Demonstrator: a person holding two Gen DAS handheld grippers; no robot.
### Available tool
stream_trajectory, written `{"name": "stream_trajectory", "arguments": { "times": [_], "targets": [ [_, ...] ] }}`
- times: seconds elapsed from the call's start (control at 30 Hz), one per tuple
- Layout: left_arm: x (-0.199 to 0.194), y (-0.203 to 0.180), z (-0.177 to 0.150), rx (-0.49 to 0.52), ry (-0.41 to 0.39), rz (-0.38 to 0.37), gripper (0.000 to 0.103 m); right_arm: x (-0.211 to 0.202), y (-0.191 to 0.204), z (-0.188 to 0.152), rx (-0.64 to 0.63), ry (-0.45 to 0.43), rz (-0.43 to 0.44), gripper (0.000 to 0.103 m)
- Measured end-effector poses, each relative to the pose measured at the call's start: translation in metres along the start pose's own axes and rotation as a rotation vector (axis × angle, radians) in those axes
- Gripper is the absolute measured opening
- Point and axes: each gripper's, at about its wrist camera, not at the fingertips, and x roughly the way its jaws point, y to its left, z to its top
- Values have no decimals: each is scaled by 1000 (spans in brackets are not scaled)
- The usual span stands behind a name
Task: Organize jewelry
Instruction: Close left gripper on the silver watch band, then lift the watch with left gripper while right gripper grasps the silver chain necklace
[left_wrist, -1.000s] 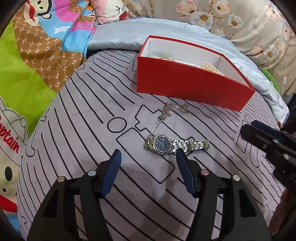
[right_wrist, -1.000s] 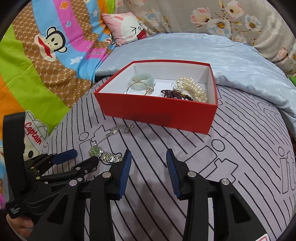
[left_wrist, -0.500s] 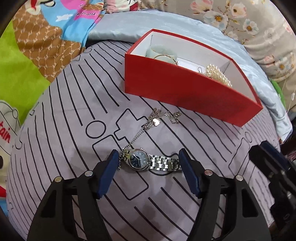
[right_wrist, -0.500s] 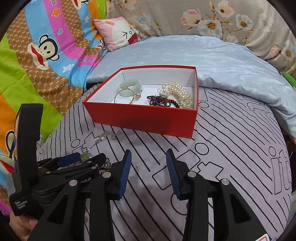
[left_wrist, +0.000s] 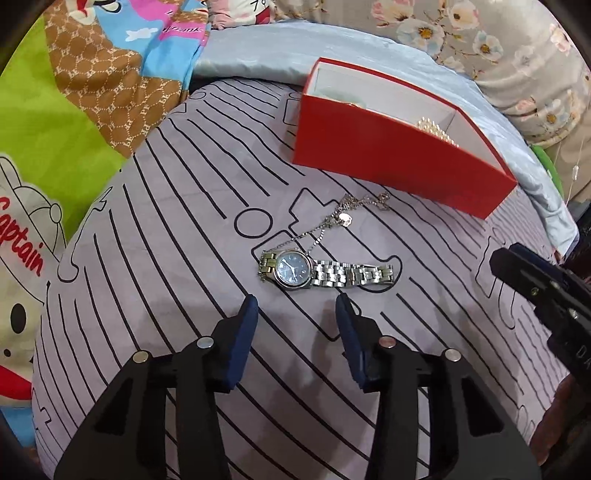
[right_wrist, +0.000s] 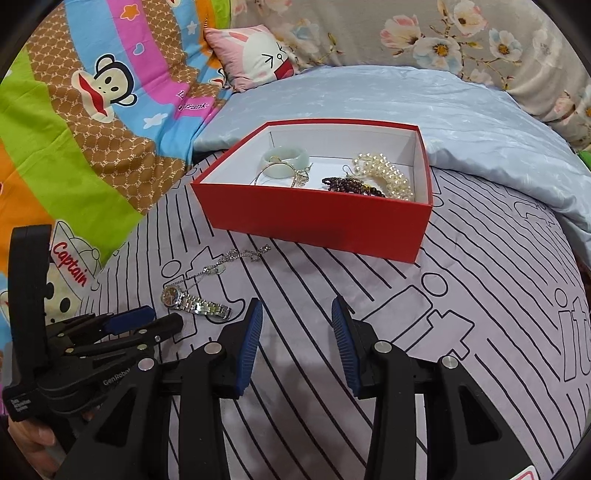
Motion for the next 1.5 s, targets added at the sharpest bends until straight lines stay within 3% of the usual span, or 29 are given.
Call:
{"name": "stream_trajectory", "arguments": {
  "times": [0.23, 0.4, 0.53, 0.63, 0.7, 0.8, 0.87, 0.93, 1.1, 1.2, 1.3, 1.4, 1.47, 1.5],
  "targets": [
    [7, -2, 7, -5, -6, -36, 42, 0, 2, 2, 3, -4, 2, 39],
    [10, -7, 11, -8, -14, -114, 42, 0, 1, 1, 7, 1, 5, 39],
    [14, -10, 14, 2, -21, -113, 36, 1, 0, 0, 10, 3, 3, 39],
    [15, -9, 19, 6, -37, -127, 17, 1, -2, -1, 14, 1, 2, 39],
    [21, -7, 23, 2, -29, -135, 17, 1, -3, -1, 19, 2, 2, 39],
    [18, -5, 27, -19, -46, -141, 22, 2, -4, -1, 18, 2, 0, 39],
    [11, -6, 27, -43, -55, -153, 54, 2, -5, -1, 22, 1, 2, 39],
    [7, -10, 25, -51, -68, -137, 63, 1, -7, 0, 23, -2, 0, 39],
    [19, -29, 23, -45, -24, -110, 63, 0, -13, 1, 32, -7, -6, 39],
    [22, -41, 21, -23, -30, -30, 62, -1, -16, 2, 37, -9, -9, 39],
    [22, -48, 18, 10, -42, 43, 54, -2, -18, 1, 38, -8, -9, 39],
    [20, -44, 14, 38, -55, 88, 31, -1, -16, 0, 31, -2, 1, 39],
    [17, -32, 13, 24, -52, 77, 12, 1, -13, 0, 22, 3, 9, 39],
    [17, -27, 13, 16, -48, 57, 10, 3, -10, 0, 16, 6, 14, 39]
  ]
}}
